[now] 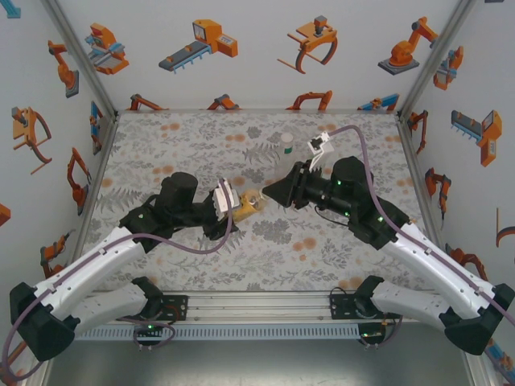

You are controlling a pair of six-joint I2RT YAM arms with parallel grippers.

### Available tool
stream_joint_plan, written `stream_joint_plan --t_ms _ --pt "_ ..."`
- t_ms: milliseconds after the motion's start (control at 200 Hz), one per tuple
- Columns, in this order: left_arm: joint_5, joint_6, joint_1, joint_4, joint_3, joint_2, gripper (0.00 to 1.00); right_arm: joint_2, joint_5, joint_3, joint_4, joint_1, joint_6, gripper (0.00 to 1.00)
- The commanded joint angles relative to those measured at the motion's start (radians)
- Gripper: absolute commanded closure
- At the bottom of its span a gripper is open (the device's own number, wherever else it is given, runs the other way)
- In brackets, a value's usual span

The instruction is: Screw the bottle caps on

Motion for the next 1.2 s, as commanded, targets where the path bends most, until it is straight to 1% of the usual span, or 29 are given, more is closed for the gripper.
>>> stream_joint_plan --t_ms 0,100,205,426,646,786,866,1041,1197 --pt "0.089 -0.022 0.002 0.145 0.015 -0.014 1.00 0.014 0.048 0.000 -0.036 0.000 -0.017 1.00" --pt "0.088 -0.027 0.002 0.159 0.017 -0.015 1.00 0.022 0.046 -0.005 -0.024 -0.001 0.013 1.00" --pt "0.089 -0.029 0.002 0.208 -0.007 -0.026 1.00 0.026 0.037 -0.004 -0.018 -0.001 0.040 1.00" --pt "0.077 -0.036 0.002 0.301 -0.046 -0.026 1.00 0.047 0.022 0.038 -0.070 0.000 0.084 1.00" --pt "-0.004 -0.049 -0.001 0.385 -0.050 0.010 1.00 0.048 0.090 0.068 -0.138 0.000 0.108 1.00" --pt "-0.028 -0.050 -0.008 0.433 -0.046 0.040 1.00 0.063 0.130 0.076 -0.144 0.001 0.134 1.00" --pt "-0.027 -0.047 -0.012 0.451 -0.047 0.054 1.00 0.075 0.136 0.086 -0.142 0.000 0.147 1.00" --pt "0.011 -0.028 -0.018 0.485 -0.061 0.069 1.00 0.085 0.136 0.119 -0.172 0.000 0.131 1.00" --pt "0.010 -0.030 -0.019 0.512 -0.071 0.074 1.00 0.095 0.114 0.154 -0.204 0.001 0.112 0.87"
